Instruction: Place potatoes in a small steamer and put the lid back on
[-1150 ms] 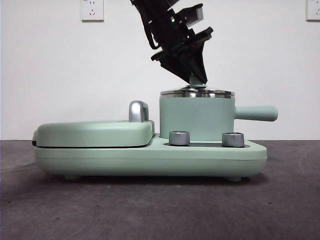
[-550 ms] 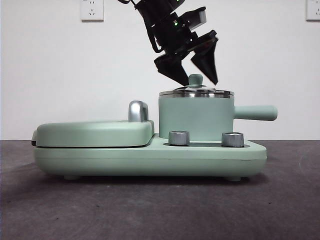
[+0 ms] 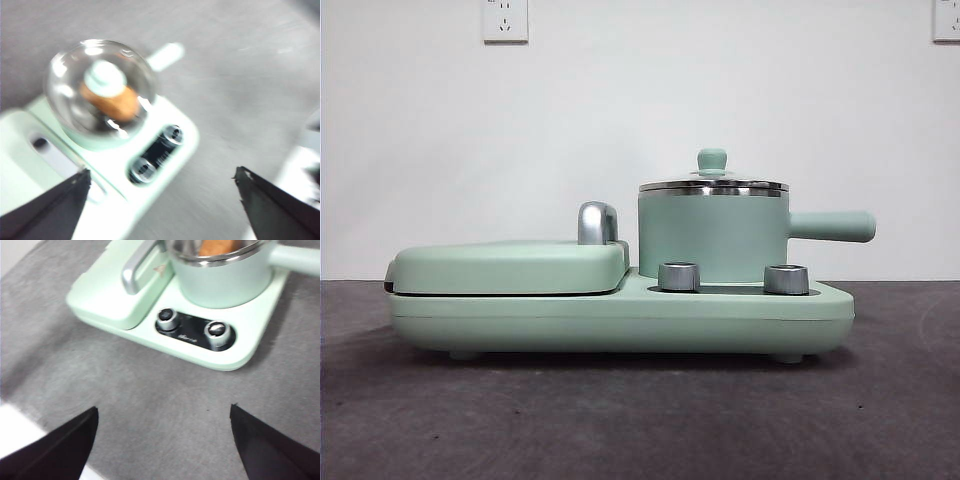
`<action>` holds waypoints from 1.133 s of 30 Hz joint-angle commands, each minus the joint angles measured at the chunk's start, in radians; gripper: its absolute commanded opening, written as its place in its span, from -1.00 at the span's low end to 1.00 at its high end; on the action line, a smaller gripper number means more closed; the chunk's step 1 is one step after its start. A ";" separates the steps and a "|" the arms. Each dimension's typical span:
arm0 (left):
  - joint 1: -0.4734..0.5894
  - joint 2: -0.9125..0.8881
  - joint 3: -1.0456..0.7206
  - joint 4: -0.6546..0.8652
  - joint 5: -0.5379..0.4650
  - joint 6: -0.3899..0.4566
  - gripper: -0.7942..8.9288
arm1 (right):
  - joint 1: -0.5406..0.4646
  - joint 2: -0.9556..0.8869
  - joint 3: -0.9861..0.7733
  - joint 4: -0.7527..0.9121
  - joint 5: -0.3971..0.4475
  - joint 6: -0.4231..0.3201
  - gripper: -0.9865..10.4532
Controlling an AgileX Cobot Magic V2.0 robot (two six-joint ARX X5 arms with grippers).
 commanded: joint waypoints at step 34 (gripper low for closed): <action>0.000 -1.016 -1.351 0.682 -0.074 -0.287 -0.82 | 0.007 0.002 0.002 0.041 0.005 -0.005 -0.80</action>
